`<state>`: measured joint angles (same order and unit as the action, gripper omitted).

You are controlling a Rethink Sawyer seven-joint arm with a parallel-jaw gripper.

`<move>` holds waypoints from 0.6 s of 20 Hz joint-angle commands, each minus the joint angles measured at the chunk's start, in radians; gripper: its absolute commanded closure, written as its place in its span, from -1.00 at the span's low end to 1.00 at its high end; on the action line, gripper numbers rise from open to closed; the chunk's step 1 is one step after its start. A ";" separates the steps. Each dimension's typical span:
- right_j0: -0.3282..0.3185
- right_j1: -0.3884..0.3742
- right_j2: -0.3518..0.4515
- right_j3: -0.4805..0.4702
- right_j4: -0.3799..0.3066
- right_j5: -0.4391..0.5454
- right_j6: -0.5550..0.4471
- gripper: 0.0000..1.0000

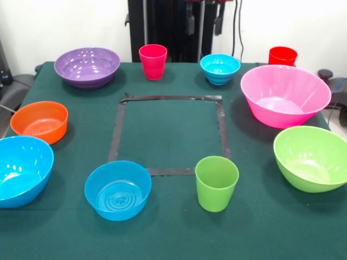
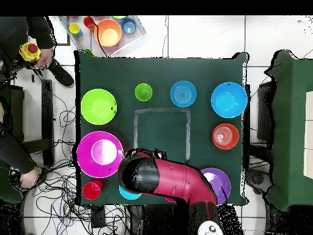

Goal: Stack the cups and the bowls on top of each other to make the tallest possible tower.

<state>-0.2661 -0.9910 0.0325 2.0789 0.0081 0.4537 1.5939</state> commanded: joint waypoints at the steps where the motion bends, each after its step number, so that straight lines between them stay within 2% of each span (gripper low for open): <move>1: -0.052 0.145 0.122 -0.081 -0.055 -0.079 0.020 -1.00; 7: -0.029 0.139 0.109 -0.107 -0.052 -0.048 0.048 -1.00; 12: 0.006 0.145 0.096 -0.102 -0.037 -0.074 0.097 -1.00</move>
<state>-0.2976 -0.8871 0.0540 2.0232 0.0083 0.4462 1.5939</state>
